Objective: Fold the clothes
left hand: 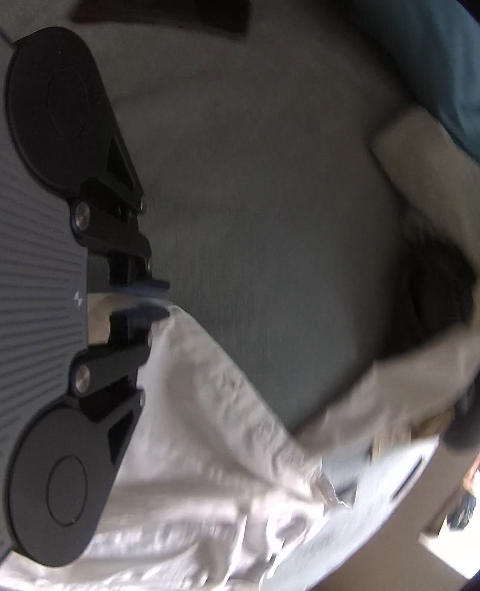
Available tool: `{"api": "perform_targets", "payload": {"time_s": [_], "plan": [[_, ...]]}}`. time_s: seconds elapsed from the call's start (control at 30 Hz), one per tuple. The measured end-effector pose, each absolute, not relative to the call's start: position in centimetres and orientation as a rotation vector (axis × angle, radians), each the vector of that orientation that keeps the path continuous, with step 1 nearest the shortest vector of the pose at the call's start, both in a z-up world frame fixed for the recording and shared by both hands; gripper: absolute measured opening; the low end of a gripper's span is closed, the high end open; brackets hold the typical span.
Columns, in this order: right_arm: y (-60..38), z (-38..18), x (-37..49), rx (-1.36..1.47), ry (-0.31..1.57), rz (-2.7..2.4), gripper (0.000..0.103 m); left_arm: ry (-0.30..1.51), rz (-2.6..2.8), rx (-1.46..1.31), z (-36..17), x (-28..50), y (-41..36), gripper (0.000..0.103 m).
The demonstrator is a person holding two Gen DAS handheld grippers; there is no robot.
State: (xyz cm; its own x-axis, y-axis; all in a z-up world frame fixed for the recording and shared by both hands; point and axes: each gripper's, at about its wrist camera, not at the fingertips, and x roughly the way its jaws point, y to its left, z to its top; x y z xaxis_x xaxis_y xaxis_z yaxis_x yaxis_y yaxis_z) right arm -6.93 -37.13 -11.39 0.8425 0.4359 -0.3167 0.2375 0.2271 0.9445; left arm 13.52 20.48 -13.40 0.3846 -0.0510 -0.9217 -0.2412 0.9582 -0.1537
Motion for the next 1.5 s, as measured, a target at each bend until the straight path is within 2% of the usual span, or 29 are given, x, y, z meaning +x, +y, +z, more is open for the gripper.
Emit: {"api": "perform_targets", "payload": {"time_s": [0.03, 0.2, 0.33, 0.53, 0.63, 0.7, 0.77, 0.83, 1.0, 1.13, 1.17, 1.2, 1.23, 1.4, 1.5], "plan": [[-38.4, -10.8, -7.7, 1.344, 0.582, 0.121, 0.033, 1.164, 0.128, -0.26, -13.0, 13.2, 20.6, 0.026], [-44.8, -8.0, -10.7, 1.243, 0.507, -0.06, 0.033, 1.114, 0.154, -0.151, -10.9, 11.8, 21.2, 0.032], [-47.4, -6.0, -12.1, 1.081, 0.568, -0.21, 0.033, 1.069, 0.159, -0.062, -9.1, 10.5, 21.4, 0.037], [-49.5, 3.3, -14.9, 0.637, 0.487, -0.382, 0.033, 0.977, -0.139, 0.051, -5.7, 8.7, 13.0, 0.048], [-50.3, 8.2, -16.6, 0.431, 0.44, -0.423, 0.033, 0.987, -0.296, 0.042, -5.6, 8.4, 7.8, 0.053], [-50.1, 9.2, -16.4, 0.355, 0.483, -0.383, 0.035, 1.019, -0.356, 0.072, -6.6, 7.6, 5.0, 0.053], [-48.7, 7.6, -15.1, 0.337, 0.564, -0.285, 0.042, 1.049, -0.394, 0.118, -8.0, 6.5, 2.5, 0.054], [-46.1, 3.8, -13.0, 0.318, 0.666, -0.178, 0.042, 1.078, -0.432, 0.164, -9.3, 5.4, 0.0, 0.054], [-40.7, -9.8, -6.7, 0.343, 0.975, -0.045, 0.042, 1.149, -0.527, 0.281, -12.6, 2.7, -6.1, 0.054], [-39.5, -15.8, -6.8, 0.406, 1.103, -0.077, 0.042, 1.169, -0.541, 0.335, -14.6, 2.8, -7.7, 0.054], [-39.7, -16.7, -7.1, 0.431, 1.119, -0.089, 0.038, 1.172, -0.541, 0.347, -15.1, 2.9, -7.9, 0.054], [-39.8, -17.5, -7.4, 0.454, 1.134, -0.101, 0.031, 1.175, -0.541, 0.358, -15.5, 3.1, -8.1, 0.054], [-40.1, -18.1, -7.7, 0.468, 1.141, -0.122, 0.009, 1.178, -0.539, 0.37, -15.9, 3.2, -8.3, 0.054], [-43.0, -16.1, -6.7, 0.468, 1.001, -0.21, 0.004, 1.186, -0.509, 0.401, -16.7, 3.8, -8.2, 0.052], [-46.3, -12.4, -4.2, 0.394, 0.868, -0.296, 0.004, 1.203, -0.498, 0.407, -16.7, 4.1, -8.2, 0.05]]}}
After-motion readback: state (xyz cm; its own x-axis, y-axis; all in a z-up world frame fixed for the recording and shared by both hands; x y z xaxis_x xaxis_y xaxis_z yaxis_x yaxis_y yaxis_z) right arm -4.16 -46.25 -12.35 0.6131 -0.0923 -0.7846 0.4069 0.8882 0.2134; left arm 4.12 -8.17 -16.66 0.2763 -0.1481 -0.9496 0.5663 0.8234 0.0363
